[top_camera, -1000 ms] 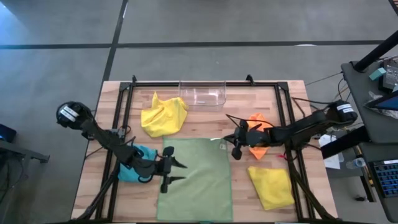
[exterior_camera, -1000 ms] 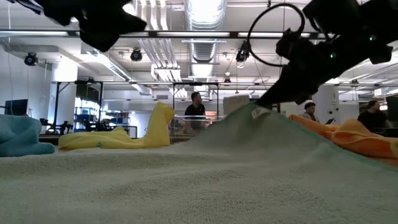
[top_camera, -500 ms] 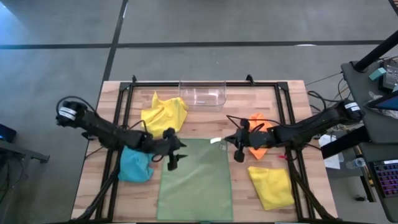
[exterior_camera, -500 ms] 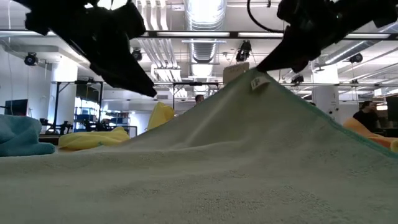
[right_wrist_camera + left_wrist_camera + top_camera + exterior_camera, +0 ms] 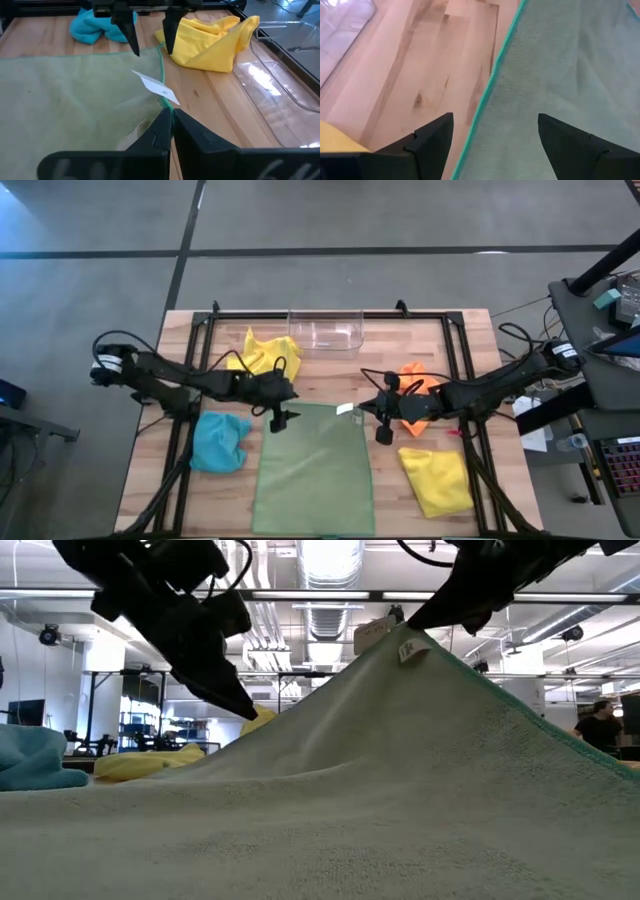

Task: Fold microfiber towels
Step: Fold the light green microfiber cloth

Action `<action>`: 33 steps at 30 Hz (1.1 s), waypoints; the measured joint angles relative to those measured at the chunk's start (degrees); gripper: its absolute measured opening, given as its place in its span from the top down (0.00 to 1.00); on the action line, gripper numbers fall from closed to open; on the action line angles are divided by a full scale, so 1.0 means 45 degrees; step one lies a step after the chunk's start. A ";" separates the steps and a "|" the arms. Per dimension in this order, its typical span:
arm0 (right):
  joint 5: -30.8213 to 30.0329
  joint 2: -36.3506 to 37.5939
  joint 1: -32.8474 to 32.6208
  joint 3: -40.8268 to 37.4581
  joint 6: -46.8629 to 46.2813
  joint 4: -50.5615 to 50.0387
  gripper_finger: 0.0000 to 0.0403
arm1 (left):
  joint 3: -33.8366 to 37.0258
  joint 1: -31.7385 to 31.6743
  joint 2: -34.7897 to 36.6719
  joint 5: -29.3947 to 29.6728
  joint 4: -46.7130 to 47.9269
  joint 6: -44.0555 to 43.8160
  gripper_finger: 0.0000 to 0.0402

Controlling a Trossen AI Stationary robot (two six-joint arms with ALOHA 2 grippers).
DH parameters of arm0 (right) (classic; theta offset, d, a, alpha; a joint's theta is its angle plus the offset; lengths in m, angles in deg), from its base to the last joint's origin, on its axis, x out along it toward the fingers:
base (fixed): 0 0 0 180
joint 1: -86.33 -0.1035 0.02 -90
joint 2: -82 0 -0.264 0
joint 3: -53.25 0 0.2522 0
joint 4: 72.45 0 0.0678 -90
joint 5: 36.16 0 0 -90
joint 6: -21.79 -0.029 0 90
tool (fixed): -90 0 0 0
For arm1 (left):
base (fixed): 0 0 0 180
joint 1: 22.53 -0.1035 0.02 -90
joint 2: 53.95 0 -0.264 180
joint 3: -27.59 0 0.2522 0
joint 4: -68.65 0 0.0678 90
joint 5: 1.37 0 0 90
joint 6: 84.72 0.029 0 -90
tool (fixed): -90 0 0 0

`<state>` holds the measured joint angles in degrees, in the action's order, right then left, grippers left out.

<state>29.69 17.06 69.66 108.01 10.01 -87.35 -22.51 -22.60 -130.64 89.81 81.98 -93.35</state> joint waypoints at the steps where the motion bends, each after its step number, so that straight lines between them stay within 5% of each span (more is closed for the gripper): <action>1: 0.0002 0.0000 0.0000 0.0000 -0.0049 -0.0001 0.98 | 0.0000 -0.0167 0.0000 -0.0150 0.0015 0.0108 0.32; 11: 0.0015 0.0005 0.0000 0.0000 -0.0207 0.0012 0.98 | 0.0039 -0.2083 -0.0092 -0.1724 0.1334 0.0798 0.32; 33: 0.0005 0.0005 -0.0580 -0.0005 -0.0405 0.0023 0.98 | 0.0078 -0.2180 -0.1803 -0.2571 0.1591 0.1318 0.41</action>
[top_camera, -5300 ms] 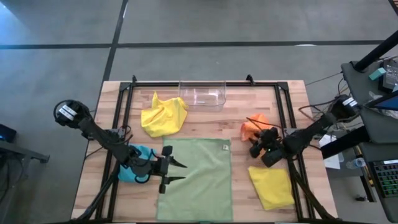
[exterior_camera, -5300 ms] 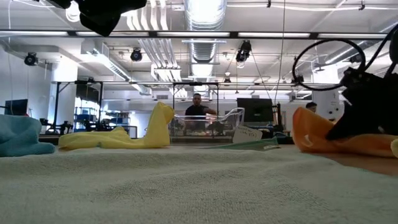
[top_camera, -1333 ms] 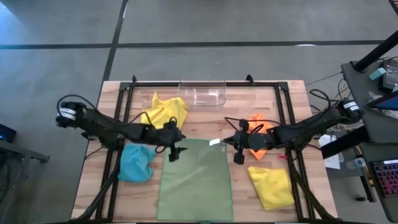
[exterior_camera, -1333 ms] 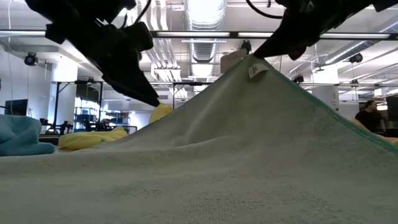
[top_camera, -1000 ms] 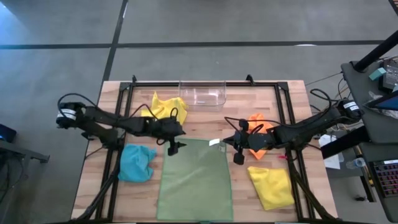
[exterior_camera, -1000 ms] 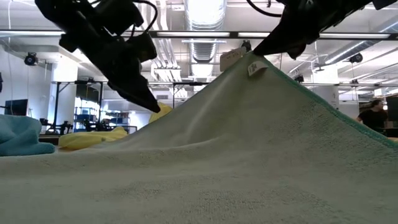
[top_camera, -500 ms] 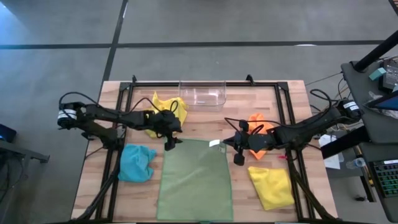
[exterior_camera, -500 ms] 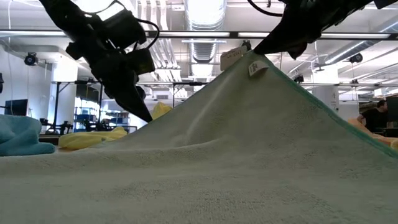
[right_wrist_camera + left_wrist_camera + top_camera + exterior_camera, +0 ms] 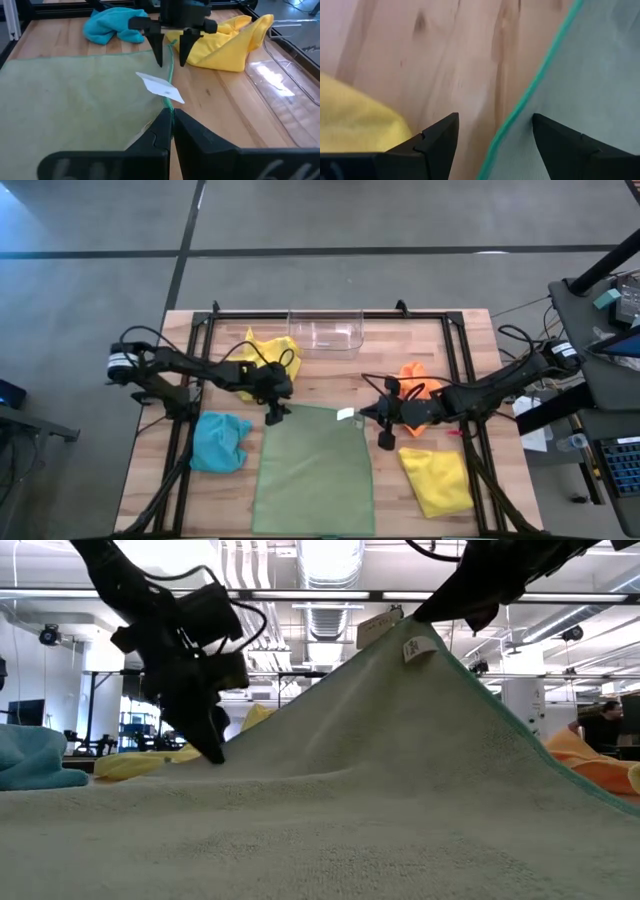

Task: Fold microfiber towels
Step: Fold the light green microfiber cloth

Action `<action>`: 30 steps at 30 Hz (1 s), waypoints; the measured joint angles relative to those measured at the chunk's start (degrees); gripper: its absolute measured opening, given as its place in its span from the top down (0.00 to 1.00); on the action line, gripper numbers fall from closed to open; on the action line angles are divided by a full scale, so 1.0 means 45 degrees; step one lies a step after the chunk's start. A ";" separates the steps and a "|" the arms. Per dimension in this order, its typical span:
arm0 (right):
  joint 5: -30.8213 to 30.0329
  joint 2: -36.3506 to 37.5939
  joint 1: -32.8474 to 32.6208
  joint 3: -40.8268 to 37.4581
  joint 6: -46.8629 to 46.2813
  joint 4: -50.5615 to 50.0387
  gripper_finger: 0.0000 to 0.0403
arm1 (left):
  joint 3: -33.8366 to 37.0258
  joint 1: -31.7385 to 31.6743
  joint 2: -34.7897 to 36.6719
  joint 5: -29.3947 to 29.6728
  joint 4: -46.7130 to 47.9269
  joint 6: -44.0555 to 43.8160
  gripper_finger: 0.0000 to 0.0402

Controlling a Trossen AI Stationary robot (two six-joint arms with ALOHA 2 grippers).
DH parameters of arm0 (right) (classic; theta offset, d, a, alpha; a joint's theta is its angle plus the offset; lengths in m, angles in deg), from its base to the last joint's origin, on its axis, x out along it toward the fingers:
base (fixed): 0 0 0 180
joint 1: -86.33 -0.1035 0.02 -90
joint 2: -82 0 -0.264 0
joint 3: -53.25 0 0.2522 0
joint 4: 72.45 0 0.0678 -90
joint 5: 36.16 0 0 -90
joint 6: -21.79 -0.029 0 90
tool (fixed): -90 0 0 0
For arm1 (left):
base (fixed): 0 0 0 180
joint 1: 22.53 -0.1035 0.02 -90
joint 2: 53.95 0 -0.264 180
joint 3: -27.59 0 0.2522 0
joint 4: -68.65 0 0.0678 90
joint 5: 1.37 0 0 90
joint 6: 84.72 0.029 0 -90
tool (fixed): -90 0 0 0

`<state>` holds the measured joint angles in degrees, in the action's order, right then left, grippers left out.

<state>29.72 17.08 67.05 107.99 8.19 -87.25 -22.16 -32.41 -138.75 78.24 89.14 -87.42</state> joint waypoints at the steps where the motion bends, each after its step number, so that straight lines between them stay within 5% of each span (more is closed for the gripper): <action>1: 0.0004 0.0000 -0.0003 0.0000 0.0001 -0.0005 0.98 | 0.0000 -0.0052 -0.0086 0.0000 0.0144 0.0010 0.41; 18: -0.0010 0.0000 0.0007 -0.0005 0.0024 -0.0188 0.98 | -0.0014 -0.0152 0.0320 -0.0282 0.2117 0.0073 0.43; 22: -0.0320 0.0000 0.0007 -0.0005 -0.0020 -0.0417 0.98 | 0.0010 -0.0152 0.0656 -0.0306 0.2397 0.0409 0.56; 30: -0.0839 0.0005 0.0041 -0.0010 -0.0170 -0.0727 0.98 | 0.0005 -0.0158 0.0783 -0.0320 0.2657 0.1030 0.96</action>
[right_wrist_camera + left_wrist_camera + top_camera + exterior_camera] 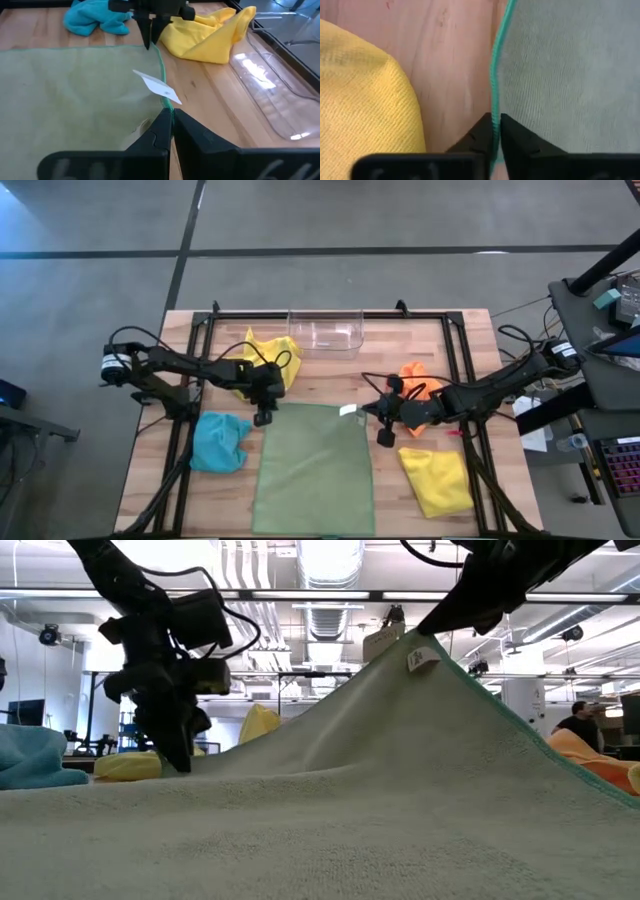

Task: Fold microfiber towels
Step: Fold the light green microfiber cloth

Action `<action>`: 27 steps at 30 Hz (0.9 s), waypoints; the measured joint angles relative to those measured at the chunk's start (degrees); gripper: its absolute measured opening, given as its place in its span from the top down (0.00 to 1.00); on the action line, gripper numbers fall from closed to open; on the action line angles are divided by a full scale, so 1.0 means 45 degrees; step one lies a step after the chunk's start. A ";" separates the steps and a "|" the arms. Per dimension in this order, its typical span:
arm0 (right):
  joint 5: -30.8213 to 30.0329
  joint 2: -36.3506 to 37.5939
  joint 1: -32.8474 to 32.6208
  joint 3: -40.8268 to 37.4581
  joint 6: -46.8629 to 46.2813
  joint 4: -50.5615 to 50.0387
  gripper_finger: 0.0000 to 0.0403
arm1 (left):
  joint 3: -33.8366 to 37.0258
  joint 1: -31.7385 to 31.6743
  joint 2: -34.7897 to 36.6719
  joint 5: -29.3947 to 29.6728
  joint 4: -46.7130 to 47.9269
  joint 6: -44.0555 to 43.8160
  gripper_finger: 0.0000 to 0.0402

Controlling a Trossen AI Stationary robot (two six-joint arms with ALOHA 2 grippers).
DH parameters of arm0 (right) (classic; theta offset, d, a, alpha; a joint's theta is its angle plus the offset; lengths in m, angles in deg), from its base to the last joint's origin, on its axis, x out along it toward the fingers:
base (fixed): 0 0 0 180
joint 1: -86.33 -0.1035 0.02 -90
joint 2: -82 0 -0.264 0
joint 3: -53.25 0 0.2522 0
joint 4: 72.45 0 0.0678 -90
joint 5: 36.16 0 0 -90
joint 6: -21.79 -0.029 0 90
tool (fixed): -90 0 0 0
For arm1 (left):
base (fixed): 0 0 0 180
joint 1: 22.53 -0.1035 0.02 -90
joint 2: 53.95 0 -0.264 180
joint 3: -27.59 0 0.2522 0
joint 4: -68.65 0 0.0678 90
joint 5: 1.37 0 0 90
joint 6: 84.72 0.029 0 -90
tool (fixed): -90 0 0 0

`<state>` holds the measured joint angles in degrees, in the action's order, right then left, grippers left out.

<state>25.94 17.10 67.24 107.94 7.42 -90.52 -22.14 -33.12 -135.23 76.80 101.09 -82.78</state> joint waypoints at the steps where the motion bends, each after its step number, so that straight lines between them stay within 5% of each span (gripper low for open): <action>1: -0.0164 0.0000 0.0001 0.0000 -0.0001 -0.0014 0.98 | 0.0000 -0.0014 0.0000 0.0000 0.0018 0.0019 0.98; 10: -0.0492 0.0007 0.0916 0.0000 -0.0004 -0.0501 0.98 | 0.0000 -0.0446 0.0525 0.0508 -0.0009 0.0098 1.00; 18: -0.0413 0.0878 0.2384 -0.0005 0.0544 -0.1465 0.98 | -0.0836 -0.0733 0.2058 0.2583 0.1743 0.0001 1.00; 27: 0.0007 0.2453 0.2407 -0.0005 0.0658 -0.1731 0.98 | -0.1911 -0.0441 0.3751 0.2710 0.2753 -0.0005 1.00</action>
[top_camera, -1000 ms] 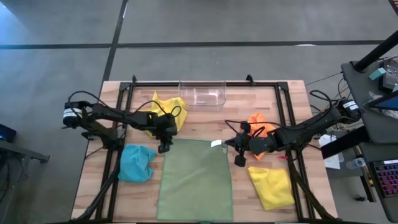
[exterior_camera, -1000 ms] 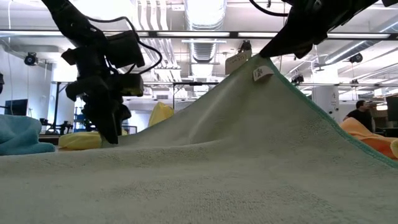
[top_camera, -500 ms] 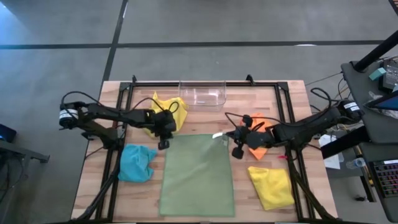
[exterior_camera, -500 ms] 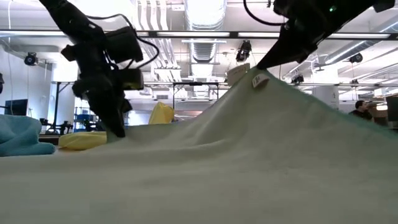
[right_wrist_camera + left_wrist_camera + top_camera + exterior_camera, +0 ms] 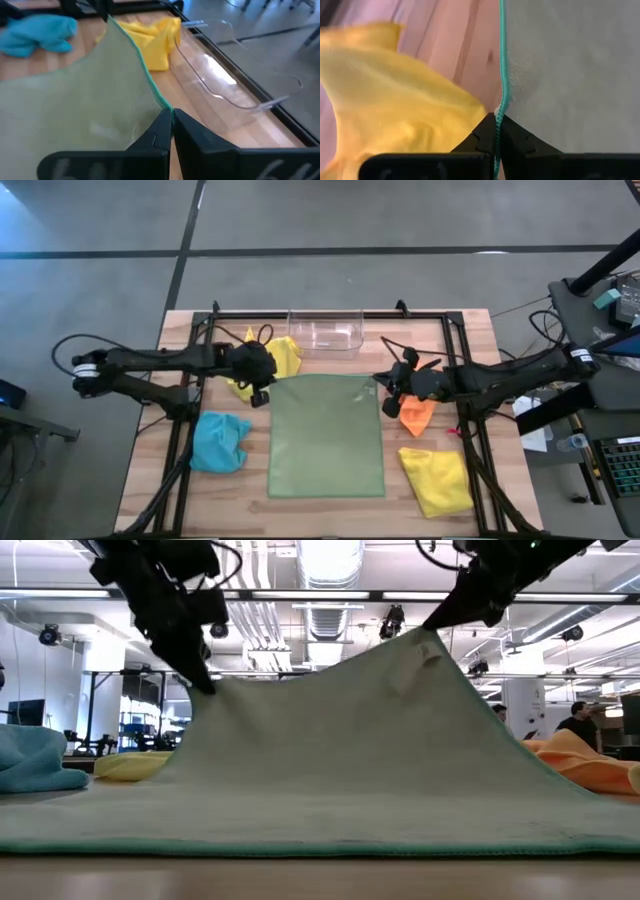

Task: Fold microfiber towels
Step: Fold the light green microfiber cloth

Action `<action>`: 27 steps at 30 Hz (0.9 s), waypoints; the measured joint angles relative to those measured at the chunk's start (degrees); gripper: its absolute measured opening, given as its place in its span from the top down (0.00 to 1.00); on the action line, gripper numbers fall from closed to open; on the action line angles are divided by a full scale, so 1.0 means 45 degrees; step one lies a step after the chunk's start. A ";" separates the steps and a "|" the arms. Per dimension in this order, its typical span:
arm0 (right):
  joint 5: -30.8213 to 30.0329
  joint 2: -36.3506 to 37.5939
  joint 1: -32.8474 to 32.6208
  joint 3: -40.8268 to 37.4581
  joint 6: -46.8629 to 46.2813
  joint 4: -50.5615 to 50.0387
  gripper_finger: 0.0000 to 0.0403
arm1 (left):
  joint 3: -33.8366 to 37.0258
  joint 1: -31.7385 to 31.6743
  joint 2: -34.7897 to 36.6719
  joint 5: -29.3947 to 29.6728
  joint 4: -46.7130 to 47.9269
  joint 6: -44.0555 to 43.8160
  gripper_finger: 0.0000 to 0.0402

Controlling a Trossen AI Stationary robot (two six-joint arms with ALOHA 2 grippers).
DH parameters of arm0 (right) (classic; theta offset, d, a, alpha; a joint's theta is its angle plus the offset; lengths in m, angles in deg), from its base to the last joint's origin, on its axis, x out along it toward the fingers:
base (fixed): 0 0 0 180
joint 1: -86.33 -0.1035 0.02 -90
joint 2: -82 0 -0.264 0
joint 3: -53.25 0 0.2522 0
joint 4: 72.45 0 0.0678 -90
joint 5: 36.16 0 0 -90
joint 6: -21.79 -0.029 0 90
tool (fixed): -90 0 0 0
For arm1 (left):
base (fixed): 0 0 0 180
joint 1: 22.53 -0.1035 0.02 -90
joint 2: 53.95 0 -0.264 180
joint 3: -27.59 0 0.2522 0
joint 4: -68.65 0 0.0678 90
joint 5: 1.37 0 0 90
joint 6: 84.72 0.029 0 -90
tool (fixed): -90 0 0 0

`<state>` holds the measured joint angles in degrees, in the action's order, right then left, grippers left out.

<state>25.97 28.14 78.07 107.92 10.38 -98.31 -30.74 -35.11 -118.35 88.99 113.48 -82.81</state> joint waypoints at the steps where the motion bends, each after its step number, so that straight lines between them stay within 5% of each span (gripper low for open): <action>1: 0.0081 0.0094 -0.0126 0.0000 -0.0010 -0.0019 0.98 | -0.0023 0.0121 0.0131 0.0000 0.0000 0.0000 1.00; 9: 0.0081 -0.0076 -0.1366 0.0000 -0.0119 0.0000 0.98 | -0.0071 0.1887 0.0630 0.0067 0.0029 -0.0146 1.00; 17: -0.2046 -0.0663 -0.3058 0.0000 0.0505 -0.0029 0.98 | -0.0109 0.3772 0.0596 0.1643 0.0412 -0.0834 1.00; 27: -0.2504 -0.1182 -0.4960 0.0005 0.0030 0.0005 0.98 | -0.0109 0.6423 0.0417 0.2908 0.0542 -0.2535 1.00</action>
<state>14.70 22.82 55.75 107.94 10.52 -98.29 -31.23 -6.20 -116.47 102.08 115.92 -94.21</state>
